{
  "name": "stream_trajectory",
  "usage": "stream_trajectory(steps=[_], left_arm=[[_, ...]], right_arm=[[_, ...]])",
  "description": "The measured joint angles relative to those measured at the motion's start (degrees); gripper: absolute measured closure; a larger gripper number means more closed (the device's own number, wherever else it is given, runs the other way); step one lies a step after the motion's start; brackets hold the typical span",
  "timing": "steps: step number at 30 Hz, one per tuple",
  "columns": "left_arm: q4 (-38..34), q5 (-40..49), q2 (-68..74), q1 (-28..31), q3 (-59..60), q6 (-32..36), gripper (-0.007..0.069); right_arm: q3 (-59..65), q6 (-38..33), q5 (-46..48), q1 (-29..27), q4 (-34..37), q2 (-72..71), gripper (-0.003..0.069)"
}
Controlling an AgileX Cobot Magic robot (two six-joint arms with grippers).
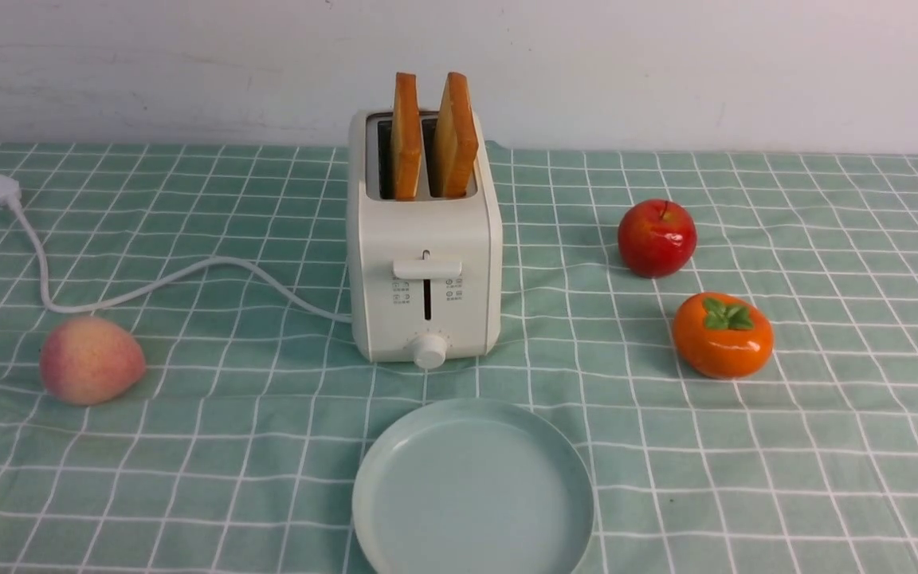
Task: Take toasted bread from bread machine on blue coffee table place on plate.
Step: 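Grasp the toast slice in the toaster and pull it up out of the slot with the right gripper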
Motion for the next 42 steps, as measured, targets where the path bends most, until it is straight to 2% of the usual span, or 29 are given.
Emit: stream_trajectory(steps=[4, 7, 8, 9, 10, 11, 14, 17, 20, 22, 23, 26, 27, 28, 32, 37, 40, 42], left_arm=[[-0.2, -1.6, 0.0, 0.0, 0.0, -0.2, 0.0386], [-1.4, -7.7, 0.0, 0.0, 0.0, -2.1, 0.0386], [-1.7, -14.0, 0.0, 0.0, 0.0, -4.3, 0.0386], [-1.7, -15.6, 0.0, 0.0, 0.0, -4.5, 0.0386], [-1.8, -21.8, 0.0, 0.0, -0.1, -6.2, 0.0386], [-1.9, -24.3, 0.0, 0.0, -0.6, -7.0, 0.0386], [-1.9, -25.1, 0.5, 0.0, -4.5, -8.0, 0.0386], [-1.9, -24.2, 5.1, 0.0, -13.1, -8.4, 0.0386], [-2.0, -16.7, 16.6, 0.0, -28.3, -11.2, 0.0386], [-2.1, -7.5, 24.1, 0.0, -36.4, -12.9, 0.0386], [-2.1, -5.7, 24.8, 0.0, -37.9, -12.9, 0.0386], [-1.8, 8.3, 34.9, 0.0, -47.0, -12.8, 0.0386], [-1.7, 9.1, 35.5, 0.0, -47.3, -12.8, 0.0386], [-0.7, 16.0, 40.9, 0.0, -50.2, -11.3, 0.0386], [-0.2, 24.3, 46.4, 0.0, -50.6, -9.6, 0.0386], [-6.4, 34.3, 51.3, 0.0, -50.6, -9.0, 0.0386], [-10.7, 36.7, 52.7, 0.0, -50.6, -8.5, 0.0386], [-14.9, 37.6, 53.9, 0.0, -50.7, -5.8, 0.0386]], right_arm=[[0.0, 3.6, -5.0, 0.0, 0.9, 0.0, 0.0419], [0.0, 6.6, -9.2, 0.0, 2.5, 0.0, 0.0419], [0.0, 8.4, -12.9, 0.0, 2.6, 0.0, 0.0419], [0.0, 8.6, -13.3, 0.0, 2.6, 0.0, 0.0419], [-0.5, 9.7, -15.4, 0.0, 2.5, 0.0, 0.0419], [-1.8, 10.5, -15.7, 0.0, 2.3, 0.0, 0.0419], [-6.0, 11.1, -15.7, 0.0, 2.0, 1.0, 0.0419], [-14.8, 11.5, -15.0, 0.0, 2.0, 6.3, 0.0419], [-30.2, 13.9, -12.2, 0.0, 2.2, 18.4, 0.0419], [-38.6, 14.1, -8.2, 0.0, 1.5, 26.6, 0.0419], [-38.6, 14.1, -8.2, 0.0, 1.3, 27.4, 0.0419], [-48.8, 12.9, 0.3, 0.0, -3.1, 39.5, 0.0419], [-49.1, 12.7, 1.2, 0.0, -3.4, 40.1, 0.0419], [-51.8, 11.9, 4.5, 0.0, -6.6, 45.5, 0.0419], [-52.7, 12.3, 7.0, 0.0, -7.8, 52.7, 0.0419], [-55.8, 12.0, 16.5, 1.5, -2.8, 64.8, 0.0419], [-60.7, 8.1, 22.4, 4.3, 0.2, 71.1, 0.0419], [-68.9, 1.6, 27.5, 8.8, 4.1, 78.8, 0.0419]])
